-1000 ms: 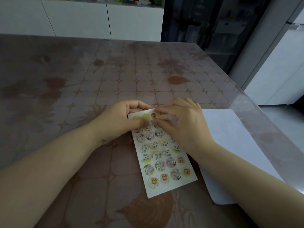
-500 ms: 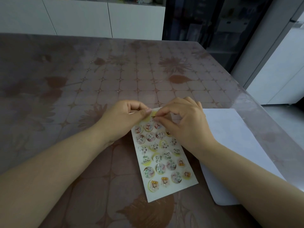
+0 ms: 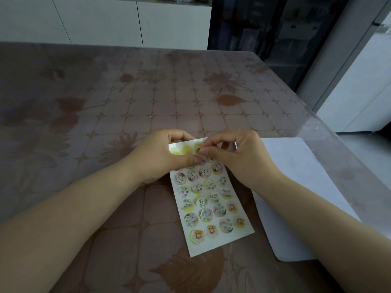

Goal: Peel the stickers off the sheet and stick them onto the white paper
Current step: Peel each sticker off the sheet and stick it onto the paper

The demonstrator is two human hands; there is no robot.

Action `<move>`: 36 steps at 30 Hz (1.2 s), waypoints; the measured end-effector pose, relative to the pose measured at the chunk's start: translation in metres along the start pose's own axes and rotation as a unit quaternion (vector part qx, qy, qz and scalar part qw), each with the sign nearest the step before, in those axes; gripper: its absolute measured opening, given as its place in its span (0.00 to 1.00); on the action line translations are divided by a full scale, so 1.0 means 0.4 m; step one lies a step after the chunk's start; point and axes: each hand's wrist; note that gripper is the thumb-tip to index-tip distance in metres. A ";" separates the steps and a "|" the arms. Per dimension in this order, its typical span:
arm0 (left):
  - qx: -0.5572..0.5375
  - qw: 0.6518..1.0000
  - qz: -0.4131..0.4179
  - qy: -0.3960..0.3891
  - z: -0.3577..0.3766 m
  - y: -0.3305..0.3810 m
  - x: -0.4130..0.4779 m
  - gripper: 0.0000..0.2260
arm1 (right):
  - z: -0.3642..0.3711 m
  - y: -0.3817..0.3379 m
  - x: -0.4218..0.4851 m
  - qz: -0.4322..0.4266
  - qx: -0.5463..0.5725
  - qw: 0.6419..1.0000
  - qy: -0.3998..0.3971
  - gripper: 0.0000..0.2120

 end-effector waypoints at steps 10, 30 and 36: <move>0.019 0.999 -0.015 -0.025 -0.005 0.005 0.002 0.07 | -0.005 -0.007 -0.003 0.020 0.023 0.999 -0.037 0.04; 0.041 0.998 -0.042 -0.012 0.003 0.007 -0.004 0.03 | -0.262 0.175 0.010 0.243 -0.175 0.951 -0.071 0.04; 0.051 0.998 -0.044 -0.017 0.002 0.007 -0.006 0.03 | -0.247 0.192 0.020 0.230 -0.166 0.958 -0.034 0.04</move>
Point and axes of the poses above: each hand's wrist, its own x-axis towards the middle knuckle, its own z-axis out of the palm, y = z × x, and after that the axes turned 13 degrees about -x, right-handed
